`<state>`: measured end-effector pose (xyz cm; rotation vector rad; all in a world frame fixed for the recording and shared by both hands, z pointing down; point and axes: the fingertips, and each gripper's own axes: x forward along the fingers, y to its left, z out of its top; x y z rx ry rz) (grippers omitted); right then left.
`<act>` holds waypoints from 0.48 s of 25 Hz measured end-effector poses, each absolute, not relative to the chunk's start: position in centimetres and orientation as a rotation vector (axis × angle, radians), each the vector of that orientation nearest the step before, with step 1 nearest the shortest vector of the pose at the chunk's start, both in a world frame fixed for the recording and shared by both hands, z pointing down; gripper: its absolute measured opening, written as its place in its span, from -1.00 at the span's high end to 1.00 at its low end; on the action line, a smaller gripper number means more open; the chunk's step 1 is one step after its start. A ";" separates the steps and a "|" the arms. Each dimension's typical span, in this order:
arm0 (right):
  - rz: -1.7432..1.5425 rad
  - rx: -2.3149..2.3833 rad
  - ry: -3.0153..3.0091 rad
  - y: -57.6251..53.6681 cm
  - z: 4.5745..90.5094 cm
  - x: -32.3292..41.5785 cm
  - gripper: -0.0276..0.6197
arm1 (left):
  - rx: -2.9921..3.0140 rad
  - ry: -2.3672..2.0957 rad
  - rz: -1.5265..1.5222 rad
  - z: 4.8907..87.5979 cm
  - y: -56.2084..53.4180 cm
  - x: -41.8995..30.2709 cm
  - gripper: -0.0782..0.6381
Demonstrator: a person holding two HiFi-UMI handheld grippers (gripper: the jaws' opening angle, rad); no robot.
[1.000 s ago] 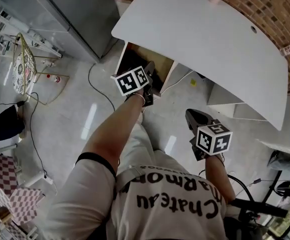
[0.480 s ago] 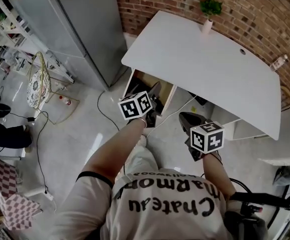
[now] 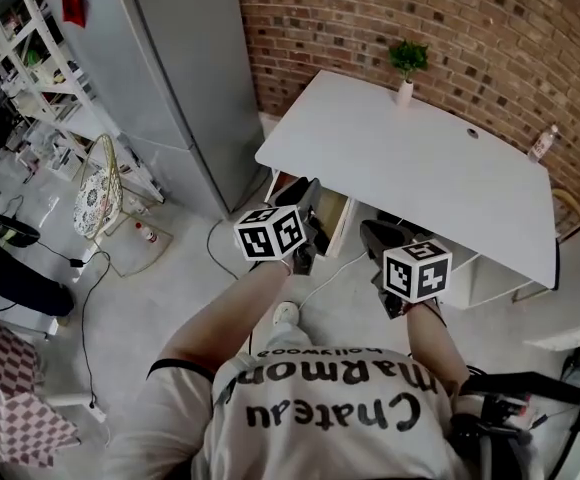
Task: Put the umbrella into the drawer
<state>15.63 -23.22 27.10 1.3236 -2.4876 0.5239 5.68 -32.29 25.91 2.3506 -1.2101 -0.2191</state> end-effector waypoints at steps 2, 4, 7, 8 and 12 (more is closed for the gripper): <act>0.485 1.329 -2.514 -22.4 25.6 15.5 0.87 | 2.381 -1.204 -0.244 24.4 -31.1 5.6 0.49; 0.446 1.331 -2.535 -21.7 24.3 15.3 0.87 | 2.420 -1.197 -0.269 22.7 -29.8 5.5 0.49; 0.406 1.326 -2.552 -20.4 22.9 15.1 0.87 | 2.488 -1.206 -0.288 20.4 -27.7 5.6 0.49; 0.397 1.329 -2.556 -19.9 22.6 15.2 0.87 | 2.517 -1.226 -0.281 19.7 -26.9 5.6 0.49; 0.383 1.355 -2.589 -18.5 21.7 15.9 0.87 | 2.631 -1.305 -0.269 17.3 -23.6 5.4 0.55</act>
